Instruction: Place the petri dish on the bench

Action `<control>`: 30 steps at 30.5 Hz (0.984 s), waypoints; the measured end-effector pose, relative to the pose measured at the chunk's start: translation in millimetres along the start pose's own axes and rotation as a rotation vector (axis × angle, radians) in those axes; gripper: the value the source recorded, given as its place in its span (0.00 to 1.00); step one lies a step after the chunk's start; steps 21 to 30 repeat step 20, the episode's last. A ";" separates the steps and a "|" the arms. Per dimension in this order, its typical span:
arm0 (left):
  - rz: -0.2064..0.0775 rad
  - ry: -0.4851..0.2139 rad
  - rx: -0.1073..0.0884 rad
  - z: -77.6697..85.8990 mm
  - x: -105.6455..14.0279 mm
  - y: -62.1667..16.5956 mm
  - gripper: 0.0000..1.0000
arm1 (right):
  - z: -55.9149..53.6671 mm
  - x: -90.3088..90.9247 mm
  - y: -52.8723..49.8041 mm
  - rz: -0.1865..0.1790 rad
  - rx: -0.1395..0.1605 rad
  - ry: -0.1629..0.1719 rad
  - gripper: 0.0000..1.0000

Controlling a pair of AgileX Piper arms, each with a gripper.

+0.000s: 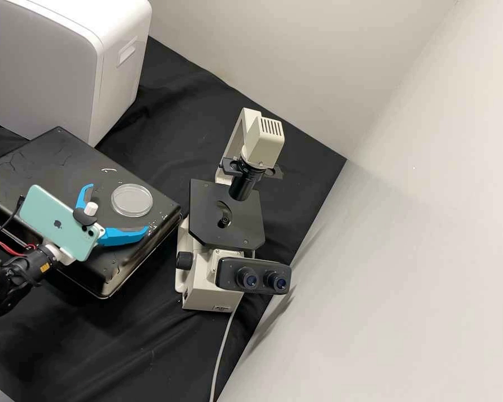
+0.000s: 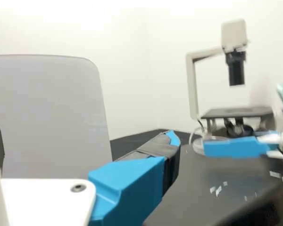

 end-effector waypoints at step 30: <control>0.004 0.004 -0.023 -0.5 -0.2 0.8 1.00 | -23.3 -30.2 9.5 0.112 0.134 0.061 1.00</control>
